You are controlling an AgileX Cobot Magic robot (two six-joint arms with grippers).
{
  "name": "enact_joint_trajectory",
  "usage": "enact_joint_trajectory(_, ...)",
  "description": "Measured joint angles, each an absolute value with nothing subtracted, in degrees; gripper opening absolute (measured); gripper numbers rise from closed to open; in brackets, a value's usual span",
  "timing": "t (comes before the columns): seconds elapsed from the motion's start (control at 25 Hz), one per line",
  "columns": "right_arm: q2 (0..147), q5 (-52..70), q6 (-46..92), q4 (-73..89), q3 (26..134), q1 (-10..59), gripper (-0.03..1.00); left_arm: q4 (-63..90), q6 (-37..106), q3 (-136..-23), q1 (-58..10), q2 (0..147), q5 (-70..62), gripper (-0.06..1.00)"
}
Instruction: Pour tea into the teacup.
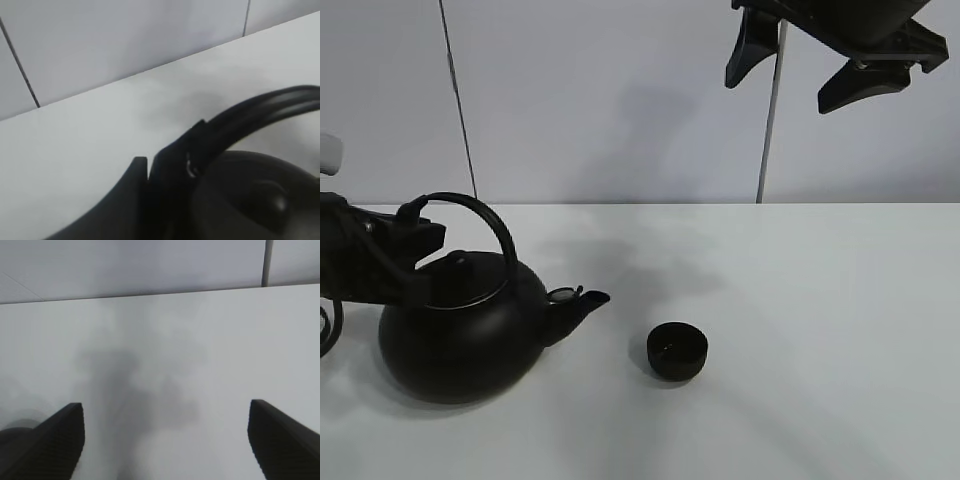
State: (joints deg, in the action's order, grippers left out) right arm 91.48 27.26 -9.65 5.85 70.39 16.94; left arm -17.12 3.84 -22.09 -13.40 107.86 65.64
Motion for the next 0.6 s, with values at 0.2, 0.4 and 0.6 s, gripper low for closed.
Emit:
enact_joint_trajectory(0.2,91.5,27.3,-9.7,5.9,70.4,16.9,0.61,-18.2,4.5,-24.3,-13.2,107.9,63.5,0.10)
enact_joint_trajectory(0.4,91.5,27.3,-9.7,5.9,70.4,16.9,0.61,-18.7,4.4,-26.3,-14.1,107.5,61.3,0.10)
enact_joint_trajectory(0.6,91.5,27.3,-9.7,5.9,70.4,16.9,0.61,-19.1,3.3,-29.2,-16.1,106.0,59.5,0.10)
